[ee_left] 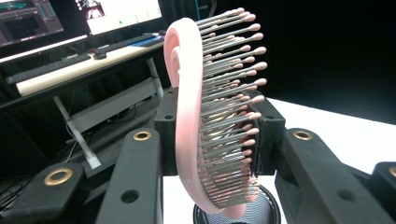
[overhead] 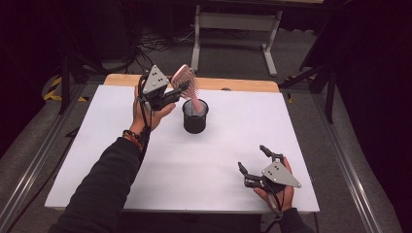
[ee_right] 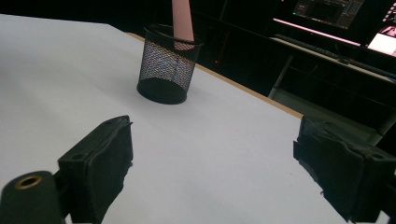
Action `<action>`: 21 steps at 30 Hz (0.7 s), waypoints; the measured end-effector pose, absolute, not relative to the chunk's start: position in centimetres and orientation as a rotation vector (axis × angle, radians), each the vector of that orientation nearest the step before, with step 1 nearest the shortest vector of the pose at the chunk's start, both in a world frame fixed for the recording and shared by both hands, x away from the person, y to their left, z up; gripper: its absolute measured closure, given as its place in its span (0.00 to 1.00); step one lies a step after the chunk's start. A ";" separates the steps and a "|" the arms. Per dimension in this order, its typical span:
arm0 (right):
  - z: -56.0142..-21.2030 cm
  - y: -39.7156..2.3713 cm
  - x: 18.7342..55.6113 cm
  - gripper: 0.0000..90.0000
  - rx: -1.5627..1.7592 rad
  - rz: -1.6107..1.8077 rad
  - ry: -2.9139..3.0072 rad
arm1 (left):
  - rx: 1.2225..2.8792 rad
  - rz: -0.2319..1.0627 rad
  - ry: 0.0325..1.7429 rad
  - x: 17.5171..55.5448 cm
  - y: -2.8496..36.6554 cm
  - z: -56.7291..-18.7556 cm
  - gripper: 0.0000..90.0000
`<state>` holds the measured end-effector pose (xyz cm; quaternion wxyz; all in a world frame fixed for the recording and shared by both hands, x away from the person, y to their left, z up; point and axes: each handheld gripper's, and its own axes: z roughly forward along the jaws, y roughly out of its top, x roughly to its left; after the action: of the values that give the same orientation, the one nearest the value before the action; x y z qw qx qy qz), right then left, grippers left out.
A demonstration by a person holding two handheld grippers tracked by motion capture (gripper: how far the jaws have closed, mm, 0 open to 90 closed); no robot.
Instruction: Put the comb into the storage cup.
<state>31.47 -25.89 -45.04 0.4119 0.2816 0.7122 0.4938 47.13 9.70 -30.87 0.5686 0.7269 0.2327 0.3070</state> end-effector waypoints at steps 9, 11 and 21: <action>-44.8 -26.0 31.3 0.13 0.707 1.246 1.766 | 1.743 0.723 0.563 47.7 8.8 -31.8 0.71; -44.8 -26.0 31.3 0.13 0.706 1.248 1.765 | 1.741 0.722 0.566 47.8 8.7 -31.9 0.71; -44.7 -26.2 31.3 0.12 0.706 1.255 1.759 | 1.782 0.700 0.586 48.5 7.5 -33.5 0.71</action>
<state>31.26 -26.21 -44.69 0.4209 0.2816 0.7020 0.5007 48.48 7.55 -33.50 0.5394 0.7493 0.2465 0.2945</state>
